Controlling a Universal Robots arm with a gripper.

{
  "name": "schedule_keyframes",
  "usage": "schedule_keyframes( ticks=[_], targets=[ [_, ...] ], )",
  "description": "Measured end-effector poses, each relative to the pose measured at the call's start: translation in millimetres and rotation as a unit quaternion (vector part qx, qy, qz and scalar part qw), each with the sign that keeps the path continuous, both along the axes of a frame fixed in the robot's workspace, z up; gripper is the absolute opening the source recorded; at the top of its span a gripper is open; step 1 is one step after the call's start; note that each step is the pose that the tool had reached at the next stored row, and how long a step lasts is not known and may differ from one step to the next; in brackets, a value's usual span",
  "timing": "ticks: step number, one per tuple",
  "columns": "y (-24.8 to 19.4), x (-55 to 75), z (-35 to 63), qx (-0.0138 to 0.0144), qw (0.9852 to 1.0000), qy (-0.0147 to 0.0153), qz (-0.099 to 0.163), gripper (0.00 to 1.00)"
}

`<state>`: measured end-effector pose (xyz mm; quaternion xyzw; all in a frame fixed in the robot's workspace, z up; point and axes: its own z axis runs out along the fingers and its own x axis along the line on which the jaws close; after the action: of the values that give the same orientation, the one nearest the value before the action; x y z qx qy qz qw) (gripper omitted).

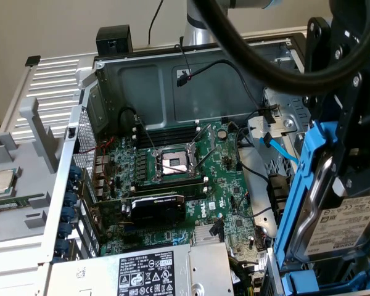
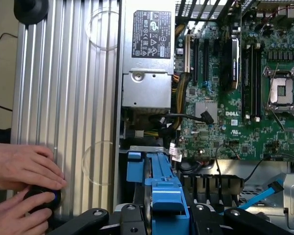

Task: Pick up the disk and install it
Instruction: 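Insert the disk into the insertion slot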

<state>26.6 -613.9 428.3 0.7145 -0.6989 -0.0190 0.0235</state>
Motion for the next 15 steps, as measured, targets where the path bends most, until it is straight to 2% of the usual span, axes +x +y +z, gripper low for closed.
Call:
schedule_keyframes(
  ticks=[15],
  targets=[
    [0.0, 0.6, -2.0, 0.0000, 1.0000, 0.0000, 0.000, 0.37]
  ],
)
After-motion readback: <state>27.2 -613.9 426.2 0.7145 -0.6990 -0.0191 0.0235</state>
